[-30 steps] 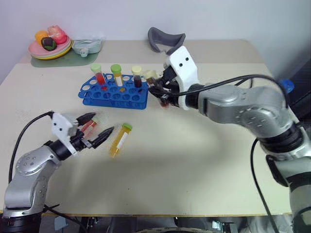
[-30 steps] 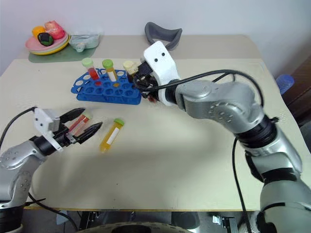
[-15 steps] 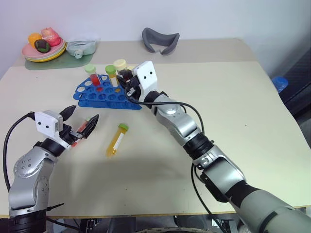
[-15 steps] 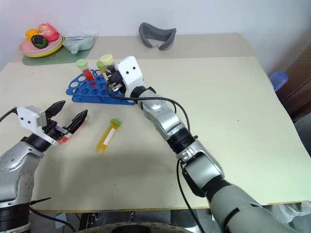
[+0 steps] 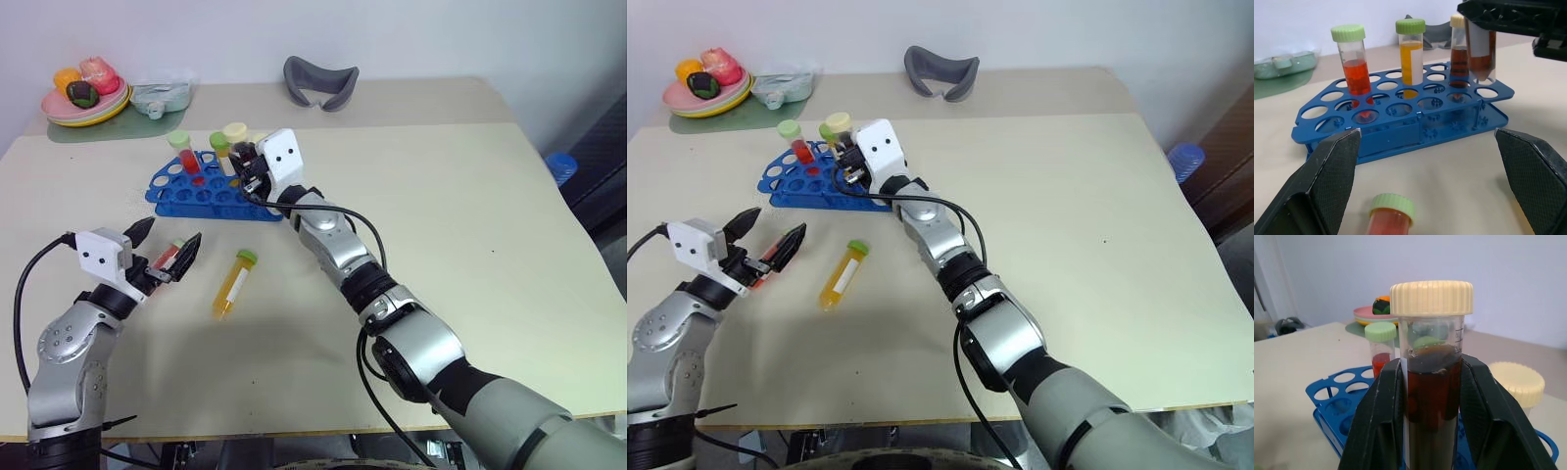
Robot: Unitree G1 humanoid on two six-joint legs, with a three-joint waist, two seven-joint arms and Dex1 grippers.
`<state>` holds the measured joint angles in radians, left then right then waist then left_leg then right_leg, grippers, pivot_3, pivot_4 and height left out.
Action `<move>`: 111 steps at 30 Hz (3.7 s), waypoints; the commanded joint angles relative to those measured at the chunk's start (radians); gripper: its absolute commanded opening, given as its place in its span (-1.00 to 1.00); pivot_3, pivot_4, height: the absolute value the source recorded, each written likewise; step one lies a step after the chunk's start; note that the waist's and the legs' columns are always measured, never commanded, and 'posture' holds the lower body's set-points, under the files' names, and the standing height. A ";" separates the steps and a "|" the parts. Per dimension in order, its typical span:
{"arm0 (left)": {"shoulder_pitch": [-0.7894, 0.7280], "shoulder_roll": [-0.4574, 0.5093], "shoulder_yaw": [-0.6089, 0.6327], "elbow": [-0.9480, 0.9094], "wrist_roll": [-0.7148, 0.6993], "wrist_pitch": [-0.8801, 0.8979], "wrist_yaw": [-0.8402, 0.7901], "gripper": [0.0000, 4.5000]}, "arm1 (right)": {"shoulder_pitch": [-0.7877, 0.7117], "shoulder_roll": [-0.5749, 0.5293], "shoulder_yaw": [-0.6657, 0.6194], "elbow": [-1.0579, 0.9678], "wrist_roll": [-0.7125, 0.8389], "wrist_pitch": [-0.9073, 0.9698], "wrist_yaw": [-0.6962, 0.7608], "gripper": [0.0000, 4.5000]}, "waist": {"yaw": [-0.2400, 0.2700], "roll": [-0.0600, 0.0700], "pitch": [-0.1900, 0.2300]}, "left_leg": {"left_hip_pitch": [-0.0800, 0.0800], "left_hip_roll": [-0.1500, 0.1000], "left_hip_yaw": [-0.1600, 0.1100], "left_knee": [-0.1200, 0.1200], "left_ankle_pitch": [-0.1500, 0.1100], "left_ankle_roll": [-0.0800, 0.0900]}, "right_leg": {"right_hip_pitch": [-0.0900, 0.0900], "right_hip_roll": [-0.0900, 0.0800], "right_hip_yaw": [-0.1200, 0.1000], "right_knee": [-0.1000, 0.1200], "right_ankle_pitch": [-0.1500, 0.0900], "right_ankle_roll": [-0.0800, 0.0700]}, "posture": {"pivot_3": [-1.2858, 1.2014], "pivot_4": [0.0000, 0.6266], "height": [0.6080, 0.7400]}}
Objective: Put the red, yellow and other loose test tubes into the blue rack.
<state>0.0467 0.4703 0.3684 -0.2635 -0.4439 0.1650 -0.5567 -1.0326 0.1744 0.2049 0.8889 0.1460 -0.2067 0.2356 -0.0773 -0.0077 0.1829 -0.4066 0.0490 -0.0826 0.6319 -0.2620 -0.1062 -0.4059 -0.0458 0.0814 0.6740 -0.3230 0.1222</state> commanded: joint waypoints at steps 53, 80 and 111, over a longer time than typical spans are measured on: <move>0.013 0.007 0.002 -0.085 -0.019 0.034 0.000 1.00 | -0.126 0.140 -0.106 0.224 -0.055 -0.061 0.041 -0.45 | -0.023 0.000 0.000 | 0.006 0.000 0.000 0.000 0.002 -0.003 | 0.002 0.000 0.001 0.008 0.000 0.000 | 0.03 -0.52 1.00; 0.003 0.006 -0.004 -0.087 -0.016 0.044 0.007 1.00 | 0.006 0.101 -0.089 0.069 -0.061 -0.117 0.144 0.97 | -0.024 0.000 0.000 | 0.006 0.000 0.000 -0.001 0.002 -0.003 | 0.002 0.000 0.001 0.008 0.000 0.000 | 0.03 -0.52 1.00; -0.642 0.274 -0.341 -0.239 -0.232 1.425 0.245 1.00 | 0.649 -0.879 -0.068 -1.227 0.196 0.601 0.810 0.97 | 0.010 -0.005 0.004 | 0.014 -0.001 -0.002 -0.001 0.000 0.001 | 0.015 0.001 0.001 -0.002 -0.001 0.000 | 0.03 -0.52 1.00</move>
<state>-0.5660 0.7437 0.0517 -0.5138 -0.6482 1.4745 -0.3246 -0.3840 -0.7098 0.1674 -0.2999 0.3233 0.3899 1.0591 -0.0668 -0.0131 0.1869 -0.3929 0.0477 -0.0846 0.6312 -0.2629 -0.1047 -0.3900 -0.0447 0.0822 0.6697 -0.3235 0.1225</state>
